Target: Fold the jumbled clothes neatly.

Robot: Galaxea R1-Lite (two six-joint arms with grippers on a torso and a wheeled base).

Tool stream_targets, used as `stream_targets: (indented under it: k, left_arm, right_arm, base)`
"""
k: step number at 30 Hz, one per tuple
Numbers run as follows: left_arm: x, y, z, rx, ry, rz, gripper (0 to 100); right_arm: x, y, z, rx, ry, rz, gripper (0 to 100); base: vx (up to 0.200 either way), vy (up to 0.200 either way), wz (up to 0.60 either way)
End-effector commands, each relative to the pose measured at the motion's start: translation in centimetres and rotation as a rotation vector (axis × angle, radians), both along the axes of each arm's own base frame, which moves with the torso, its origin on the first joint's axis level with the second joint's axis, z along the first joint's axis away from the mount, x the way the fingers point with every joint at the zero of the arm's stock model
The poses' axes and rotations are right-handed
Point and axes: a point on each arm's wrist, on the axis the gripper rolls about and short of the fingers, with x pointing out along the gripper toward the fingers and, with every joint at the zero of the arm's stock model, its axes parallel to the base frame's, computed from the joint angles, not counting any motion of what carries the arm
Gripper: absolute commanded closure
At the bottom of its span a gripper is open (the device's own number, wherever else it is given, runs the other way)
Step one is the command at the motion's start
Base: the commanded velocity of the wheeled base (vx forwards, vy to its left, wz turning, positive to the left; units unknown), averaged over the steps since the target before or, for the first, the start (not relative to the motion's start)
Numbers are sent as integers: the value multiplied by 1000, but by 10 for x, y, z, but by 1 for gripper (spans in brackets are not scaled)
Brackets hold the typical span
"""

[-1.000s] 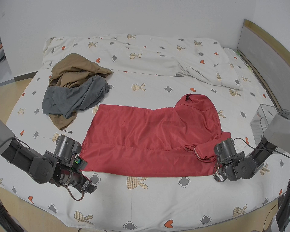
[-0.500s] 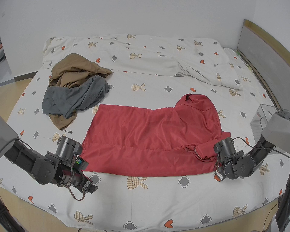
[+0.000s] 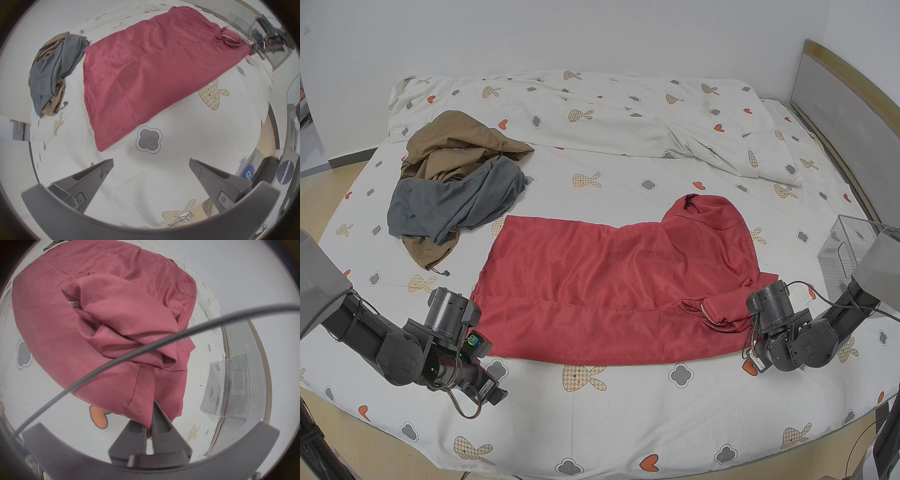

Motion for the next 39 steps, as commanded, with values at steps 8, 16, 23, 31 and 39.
stream_targets:
  k: [8,16,23,31,39]
  left_arm:
    - [36,-7,-8,51,-77,-8,0]
    - [61,-11,-25,76,-71,-3,0]
    - [76,-12,-30,76,-83,3,0]
    - [86,-8,-29,71,-102,22,100]
    - [68,-5,-15,68,-108,16,100]
  right_arm:
    - [-5,-1,14,18,-41,1,100]
    - [-5,-1,17,23,-49,1,100]
    - [-4,-2,17,24,-52,-2,100]
    - [-5,-3,17,24,-49,-6,100]
    - [-5,-2,15,21,-42,-2,100]
  base:
    - [0,0,0]
    - [0,0,0]
    - [0,0,0]
    - [0,0,0]
    - [0,0,0]
